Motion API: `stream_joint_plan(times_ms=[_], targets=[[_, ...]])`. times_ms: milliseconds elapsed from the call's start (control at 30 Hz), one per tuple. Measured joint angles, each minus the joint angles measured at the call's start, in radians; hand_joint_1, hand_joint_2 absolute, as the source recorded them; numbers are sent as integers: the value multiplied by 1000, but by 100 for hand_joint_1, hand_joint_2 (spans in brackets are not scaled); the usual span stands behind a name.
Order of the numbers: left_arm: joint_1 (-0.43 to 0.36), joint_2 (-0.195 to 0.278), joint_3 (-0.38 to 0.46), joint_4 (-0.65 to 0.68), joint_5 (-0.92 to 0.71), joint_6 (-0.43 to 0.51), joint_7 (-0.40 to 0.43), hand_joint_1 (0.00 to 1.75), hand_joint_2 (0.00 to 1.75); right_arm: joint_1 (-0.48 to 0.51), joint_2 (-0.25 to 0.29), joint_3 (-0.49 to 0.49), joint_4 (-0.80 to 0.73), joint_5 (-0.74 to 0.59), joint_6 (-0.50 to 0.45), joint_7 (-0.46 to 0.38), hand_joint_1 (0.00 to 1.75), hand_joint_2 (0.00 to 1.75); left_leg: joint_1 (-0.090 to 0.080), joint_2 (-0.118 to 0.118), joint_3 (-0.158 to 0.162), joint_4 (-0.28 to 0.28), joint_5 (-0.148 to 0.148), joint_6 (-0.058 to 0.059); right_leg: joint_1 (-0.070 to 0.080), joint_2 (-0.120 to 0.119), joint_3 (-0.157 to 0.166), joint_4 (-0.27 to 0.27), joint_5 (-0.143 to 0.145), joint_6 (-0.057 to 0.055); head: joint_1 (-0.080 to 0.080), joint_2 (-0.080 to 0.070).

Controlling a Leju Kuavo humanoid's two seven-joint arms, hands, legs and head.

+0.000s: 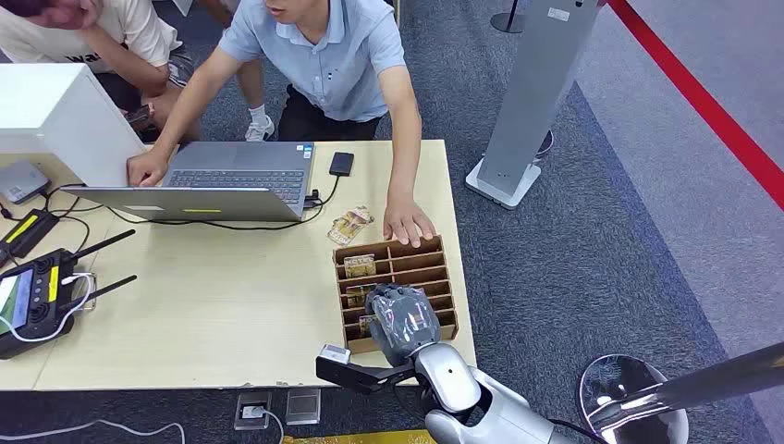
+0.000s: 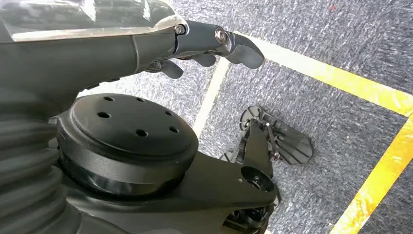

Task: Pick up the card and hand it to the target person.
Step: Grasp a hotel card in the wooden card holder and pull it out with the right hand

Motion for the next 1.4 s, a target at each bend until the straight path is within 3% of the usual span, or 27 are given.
stream_joint_plan(times_ms=[233,933,1000,1167,1400], targets=[[-4,-3,16,5,-16,0,-6,0,175,0,0,1,0,6,2,3,127,175,0,0,0,0,0,0,0,0,0,0,0,0,0,0],[2,-8,68,4,-53,0,-7,0,175,46,-39,2,-67,46,73,51,128,175,0,0,1,0,0,0,0,0,0,0,0,0,0,0],[5,-8,71,3,-51,-1,-10,0,175,53,-44,1,-74,46,74,53,135,175,0,0,1,0,0,0,0,0,0,0,0,0,0,0],[9,-7,74,-3,-34,-2,-14,0,175,61,-55,0,-89,53,61,47,171,175,0,0,0,0,0,0,0,0,0,0,0,0,0,0],[9,-7,73,-5,-22,-2,-8,0,175,45,-61,-5,-128,91,-37,11,175,175,0,0,0,0,0,0,0,0,0,0,0,0,1,0]])
